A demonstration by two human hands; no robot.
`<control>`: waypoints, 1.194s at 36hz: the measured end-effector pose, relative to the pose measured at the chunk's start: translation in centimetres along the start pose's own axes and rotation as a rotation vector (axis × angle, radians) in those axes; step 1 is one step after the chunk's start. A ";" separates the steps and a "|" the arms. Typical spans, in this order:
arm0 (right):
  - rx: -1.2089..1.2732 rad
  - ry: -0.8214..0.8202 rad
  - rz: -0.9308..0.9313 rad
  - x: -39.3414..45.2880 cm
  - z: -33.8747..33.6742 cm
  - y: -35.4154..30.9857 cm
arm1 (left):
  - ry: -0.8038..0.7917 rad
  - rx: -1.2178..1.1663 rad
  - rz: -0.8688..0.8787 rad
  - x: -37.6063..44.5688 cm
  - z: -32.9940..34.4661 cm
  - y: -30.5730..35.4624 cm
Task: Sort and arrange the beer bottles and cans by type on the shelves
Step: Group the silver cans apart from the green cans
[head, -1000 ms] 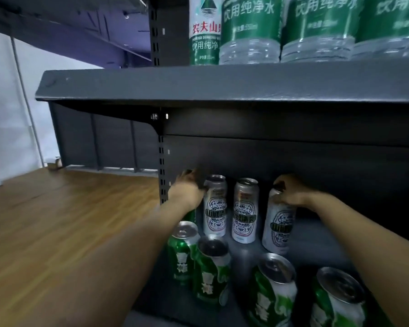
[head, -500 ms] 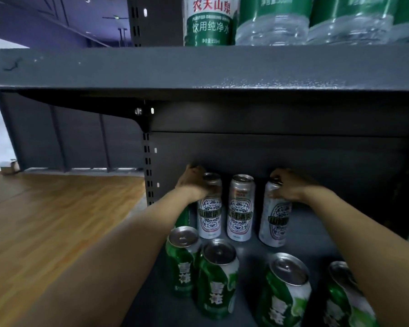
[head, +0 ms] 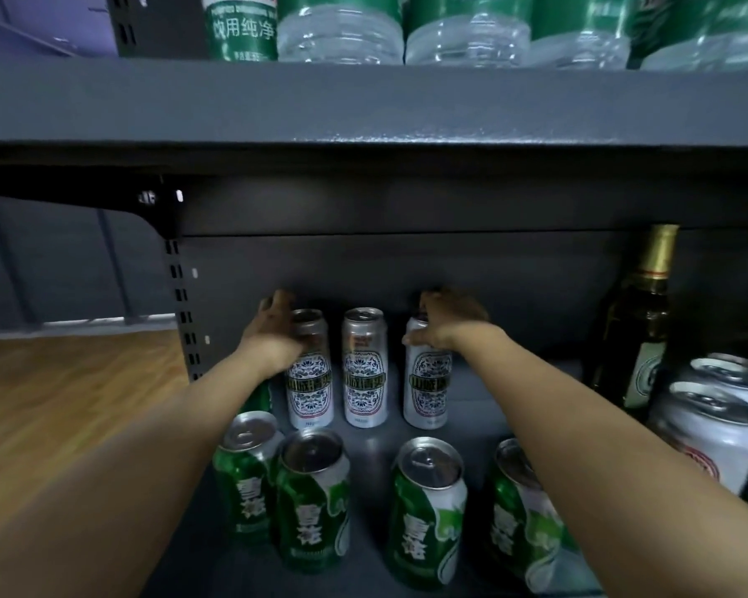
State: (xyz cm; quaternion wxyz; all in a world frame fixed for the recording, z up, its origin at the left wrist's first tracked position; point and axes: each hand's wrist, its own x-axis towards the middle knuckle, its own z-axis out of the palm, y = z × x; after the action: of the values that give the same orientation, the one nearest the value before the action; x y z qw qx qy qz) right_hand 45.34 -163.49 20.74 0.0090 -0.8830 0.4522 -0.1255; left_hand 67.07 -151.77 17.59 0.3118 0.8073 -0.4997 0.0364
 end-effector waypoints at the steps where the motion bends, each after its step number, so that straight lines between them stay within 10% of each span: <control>1: 0.002 -0.010 -0.003 0.1 0.0 0.0 | -0.001 0.005 -0.003 0.0 0.0 0.1; 20: 0.011 -0.042 0.053 -0.4 0.2 -0.1 | -0.044 0.222 -0.045 -2.9 -4.3 -2.2; 26: -0.002 0.242 0.087 -1.5 -0.7 -2.2 | -0.310 -0.006 -0.236 -5.5 -3.7 -4.9; 35: -0.017 0.366 -0.044 -2.8 -1.4 -1.9 | -0.190 -0.186 -0.321 -5.9 -5.0 -5.0; 43: 0.716 -0.310 -0.220 -4.6 -4.0 -4.8 | -0.284 -0.391 -0.280 -5.8 -8.1 -0.3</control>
State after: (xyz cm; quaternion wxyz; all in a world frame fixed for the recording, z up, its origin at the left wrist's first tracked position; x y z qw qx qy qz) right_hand 45.66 -156.56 24.24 0.3707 -0.8756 0.2760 -0.1406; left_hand 66.50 -142.77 21.78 0.3905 0.7901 -0.4194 -0.2175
